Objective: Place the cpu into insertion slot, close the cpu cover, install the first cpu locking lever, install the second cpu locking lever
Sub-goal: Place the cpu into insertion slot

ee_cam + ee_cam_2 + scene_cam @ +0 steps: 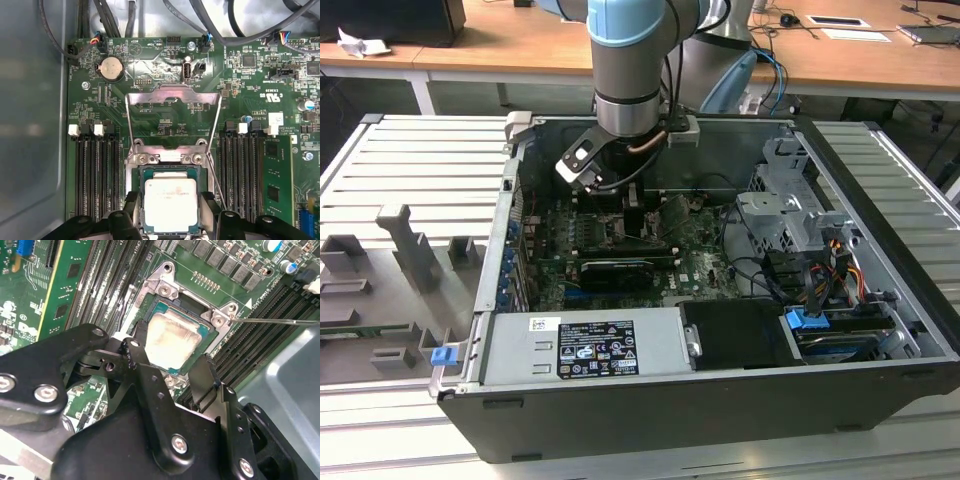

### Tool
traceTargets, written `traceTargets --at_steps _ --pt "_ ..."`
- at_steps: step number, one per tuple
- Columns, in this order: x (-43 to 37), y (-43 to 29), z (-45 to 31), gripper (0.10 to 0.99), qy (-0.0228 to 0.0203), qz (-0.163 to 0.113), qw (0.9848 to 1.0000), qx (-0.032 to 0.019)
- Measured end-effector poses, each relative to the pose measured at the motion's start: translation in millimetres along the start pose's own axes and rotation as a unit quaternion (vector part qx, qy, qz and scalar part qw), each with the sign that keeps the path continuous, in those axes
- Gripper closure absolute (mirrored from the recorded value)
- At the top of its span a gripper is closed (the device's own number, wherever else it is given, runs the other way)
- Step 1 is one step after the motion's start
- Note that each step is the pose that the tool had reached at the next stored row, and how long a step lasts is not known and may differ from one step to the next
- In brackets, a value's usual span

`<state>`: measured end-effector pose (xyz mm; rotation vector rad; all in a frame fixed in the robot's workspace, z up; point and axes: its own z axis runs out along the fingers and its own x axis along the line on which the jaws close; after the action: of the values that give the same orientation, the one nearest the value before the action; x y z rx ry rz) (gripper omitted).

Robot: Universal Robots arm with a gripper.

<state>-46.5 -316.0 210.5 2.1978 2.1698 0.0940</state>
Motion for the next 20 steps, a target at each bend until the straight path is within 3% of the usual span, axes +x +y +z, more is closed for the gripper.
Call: traceTargets --at_steps 5,6,8,20 --pt "0.0 0.5 -6.1 0.812 0.0 0.0 1.0 0.0" --pt "0.0 0.5 -6.5 0.812 0.0 0.0 1.0 0.0" --pt "0.0 0.6 -7.8 0.98 0.0 0.0 1.0 0.0" --pt "0.1 0.8 -10.4 0.98 0.0 0.0 1.0 0.0"
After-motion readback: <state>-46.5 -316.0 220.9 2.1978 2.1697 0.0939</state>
